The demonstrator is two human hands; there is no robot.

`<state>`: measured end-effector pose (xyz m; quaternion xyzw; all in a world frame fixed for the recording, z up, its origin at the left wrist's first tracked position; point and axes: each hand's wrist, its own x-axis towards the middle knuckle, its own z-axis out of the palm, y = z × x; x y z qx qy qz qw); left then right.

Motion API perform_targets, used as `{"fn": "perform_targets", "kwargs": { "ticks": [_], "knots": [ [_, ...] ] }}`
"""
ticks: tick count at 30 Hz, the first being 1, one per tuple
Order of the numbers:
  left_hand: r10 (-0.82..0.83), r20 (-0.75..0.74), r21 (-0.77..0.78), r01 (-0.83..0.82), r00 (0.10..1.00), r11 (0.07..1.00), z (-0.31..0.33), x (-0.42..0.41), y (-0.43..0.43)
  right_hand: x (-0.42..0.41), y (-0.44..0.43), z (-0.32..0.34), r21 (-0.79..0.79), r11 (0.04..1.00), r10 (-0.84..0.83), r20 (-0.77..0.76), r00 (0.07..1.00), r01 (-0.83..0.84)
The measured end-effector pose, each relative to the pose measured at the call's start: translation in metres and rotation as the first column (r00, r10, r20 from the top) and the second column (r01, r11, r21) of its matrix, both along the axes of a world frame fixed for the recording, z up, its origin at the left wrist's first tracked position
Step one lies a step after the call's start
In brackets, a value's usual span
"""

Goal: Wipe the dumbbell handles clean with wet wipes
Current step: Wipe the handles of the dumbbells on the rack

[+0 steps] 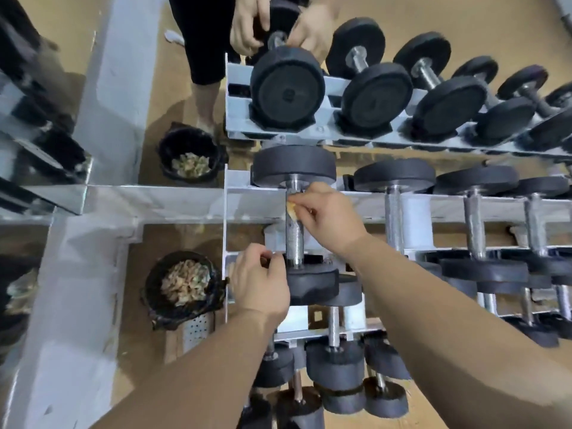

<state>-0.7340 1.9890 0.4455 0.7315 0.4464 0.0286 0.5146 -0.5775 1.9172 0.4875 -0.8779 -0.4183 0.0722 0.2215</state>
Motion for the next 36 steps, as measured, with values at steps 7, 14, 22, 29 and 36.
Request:
{"fn": "perform_targets", "kwargs": {
  "ticks": [7,14,22,29,36],
  "knots": [
    [-0.036,0.125,0.047,0.030,0.991,0.998,0.001,-0.007,-0.002,-0.004,-0.020,-0.002,0.010,0.956,0.291,-0.146,0.945,-0.293],
    [-0.064,0.127,0.028,0.061,0.990,0.998,-0.002,-0.005,0.000,0.015,0.006,-0.010,0.076,0.987,0.133,0.104,0.986,-0.141],
    [-0.049,0.156,0.055,0.040,0.986,0.998,-0.003,-0.005,-0.001,-0.001,-0.022,-0.009,0.054,0.930,0.366,-0.092,0.926,-0.363],
    [-0.041,0.154,0.066,0.031,0.987,0.997,-0.005,-0.006,-0.002,0.003,-0.002,-0.013,0.131,0.988,0.079,0.007,0.997,-0.079],
    [-0.048,0.098,0.030,0.045,0.994,0.999,-0.003,-0.004,-0.001,-0.005,-0.027,-0.005,0.025,0.957,0.285,-0.281,0.916,-0.290]
  ]
}}
